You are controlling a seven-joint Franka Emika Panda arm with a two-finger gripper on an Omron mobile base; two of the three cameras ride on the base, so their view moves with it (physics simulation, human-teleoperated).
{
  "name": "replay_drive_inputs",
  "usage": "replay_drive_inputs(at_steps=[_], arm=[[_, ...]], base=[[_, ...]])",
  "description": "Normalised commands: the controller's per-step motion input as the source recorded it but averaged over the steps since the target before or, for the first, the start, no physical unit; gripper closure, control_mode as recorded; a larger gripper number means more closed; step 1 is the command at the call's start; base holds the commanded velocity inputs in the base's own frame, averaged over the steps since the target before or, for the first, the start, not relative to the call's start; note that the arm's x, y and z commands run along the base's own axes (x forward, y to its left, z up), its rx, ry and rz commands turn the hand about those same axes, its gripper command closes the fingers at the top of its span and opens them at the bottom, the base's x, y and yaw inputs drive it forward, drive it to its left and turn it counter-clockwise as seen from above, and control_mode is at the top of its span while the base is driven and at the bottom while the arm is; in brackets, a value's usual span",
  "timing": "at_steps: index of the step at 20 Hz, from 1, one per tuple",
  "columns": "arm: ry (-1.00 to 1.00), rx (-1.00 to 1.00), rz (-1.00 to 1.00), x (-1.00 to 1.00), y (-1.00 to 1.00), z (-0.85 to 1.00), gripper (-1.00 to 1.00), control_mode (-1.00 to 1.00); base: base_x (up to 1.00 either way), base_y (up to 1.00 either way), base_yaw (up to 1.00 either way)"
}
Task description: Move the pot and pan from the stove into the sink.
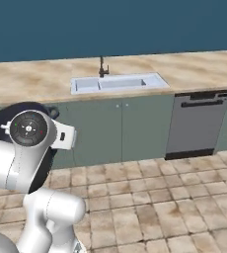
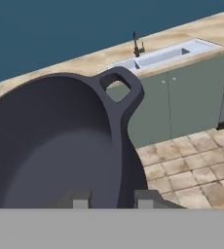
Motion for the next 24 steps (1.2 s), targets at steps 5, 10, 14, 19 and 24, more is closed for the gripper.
replay_drive_inputs(at_steps=[5,10,14,19,24], arm=[[0.00,0.00,0.00,0.00,0.00,0.00,1.00,1.00],[0.00,0.00,0.00,0.00,0.00,0.00,1.00,1.00],[0.00,0.00,0.00,0.00,0.00,0.00,1.00,1.00],[0.00,0.00,0.00,0.00,0.00,0.00,1.00,1.00],[0.00,0.00,0.00,0.00,0.00,0.00,1.00,1.00]], base=[[0.00,0.00,0.46],[0.00,-0.01,0.45],[0.00,-0.02,0.33],[0.00,-0.01,0.03],[0.00,-0.71,0.06]])
